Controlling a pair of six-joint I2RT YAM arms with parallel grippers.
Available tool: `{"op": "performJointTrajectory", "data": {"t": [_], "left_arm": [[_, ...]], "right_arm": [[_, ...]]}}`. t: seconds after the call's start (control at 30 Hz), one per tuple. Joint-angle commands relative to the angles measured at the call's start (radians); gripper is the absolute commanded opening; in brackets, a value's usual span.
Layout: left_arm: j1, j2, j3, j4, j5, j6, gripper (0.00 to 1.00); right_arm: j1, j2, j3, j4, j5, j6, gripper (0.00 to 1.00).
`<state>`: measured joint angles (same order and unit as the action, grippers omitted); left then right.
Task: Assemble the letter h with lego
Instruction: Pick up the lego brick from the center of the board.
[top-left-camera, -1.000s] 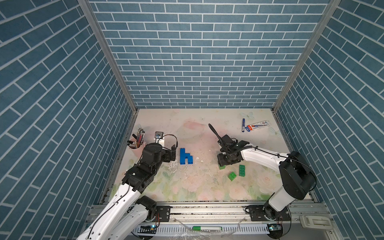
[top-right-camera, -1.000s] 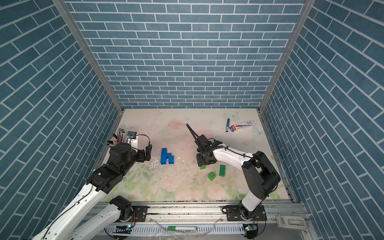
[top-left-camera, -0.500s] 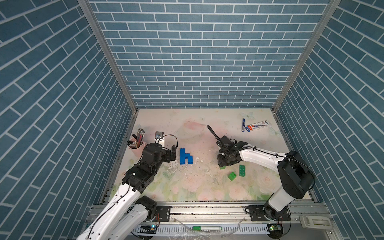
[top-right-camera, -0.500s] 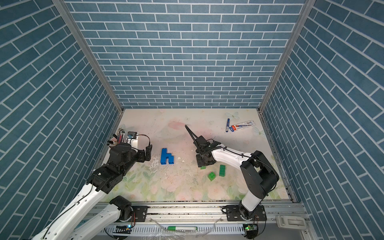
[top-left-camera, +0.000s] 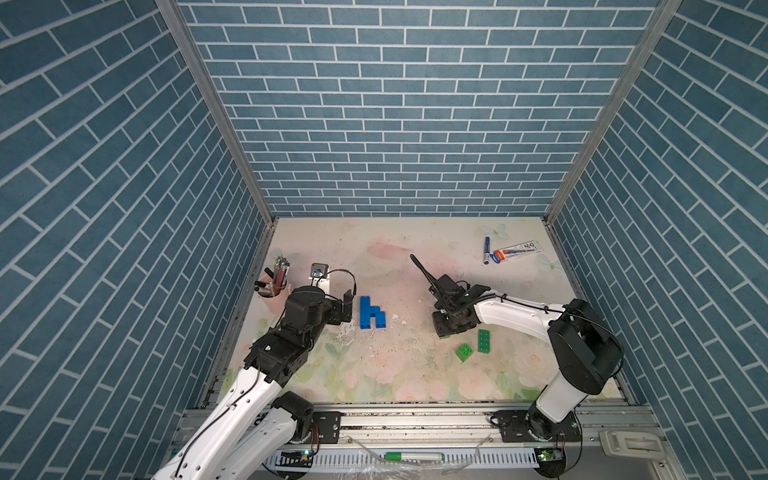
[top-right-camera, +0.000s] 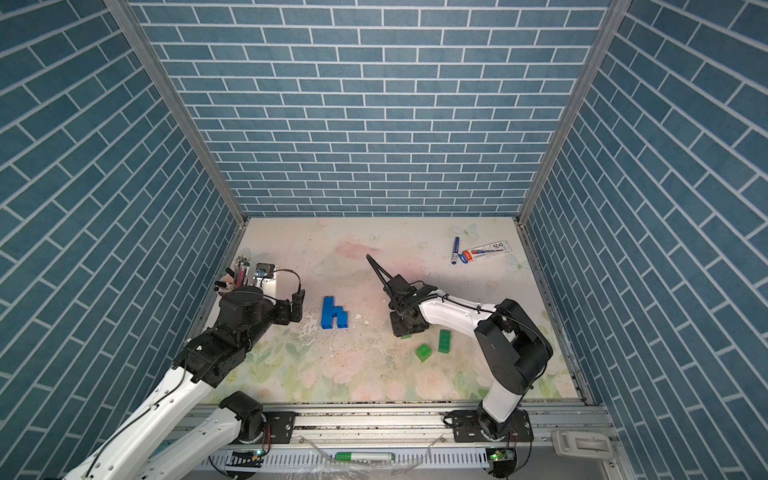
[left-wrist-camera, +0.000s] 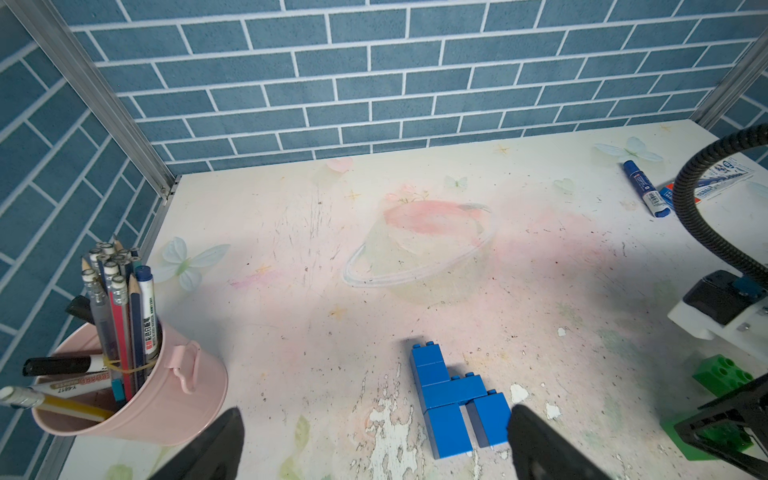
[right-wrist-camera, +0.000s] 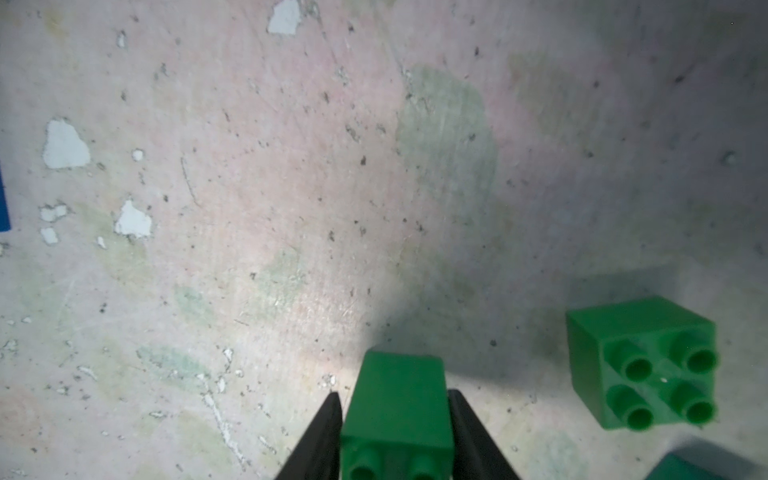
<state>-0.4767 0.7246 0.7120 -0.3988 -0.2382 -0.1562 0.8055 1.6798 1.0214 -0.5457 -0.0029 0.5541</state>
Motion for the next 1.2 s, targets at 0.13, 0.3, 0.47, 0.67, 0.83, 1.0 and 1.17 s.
{"op": "performJointTrajectory", "data": {"t": [0.13, 0.3, 0.47, 0.67, 0.83, 1.0, 1.17], "left_arm": [[-0.006, -0.004, 0.001, -0.003, 0.006, 0.012, 0.99], [-0.006, -0.006, 0.001, -0.005, 0.007, 0.013, 0.99], [-0.007, -0.004, 0.001, -0.005, 0.008, 0.012, 0.99], [-0.007, -0.006, 0.001, -0.005, 0.012, 0.011, 0.99], [-0.01, -0.005, -0.002, -0.006, 0.016, 0.012, 0.99], [-0.015, -0.004, -0.002, -0.008, 0.016, 0.014, 0.99], [-0.018, -0.005, -0.002, -0.008, 0.02, 0.014, 0.99]], "right_arm": [[0.018, -0.005, -0.013, 0.009, 0.035, 0.064, 0.24], [0.031, -0.034, -0.01, 0.009, 0.057, 0.101, 0.06], [0.035, -0.052, 0.028, -0.014, 0.105, 0.122, 0.0], [0.022, -0.013, 0.121, -0.06, 0.152, 0.133, 0.0], [-0.009, 0.056, 0.207, -0.073, 0.122, 0.133, 0.0], [-0.02, 0.125, 0.294, -0.104, 0.131, 0.135, 0.0], [-0.031, 0.195, 0.354, -0.143, 0.141, 0.152, 0.0]]}}
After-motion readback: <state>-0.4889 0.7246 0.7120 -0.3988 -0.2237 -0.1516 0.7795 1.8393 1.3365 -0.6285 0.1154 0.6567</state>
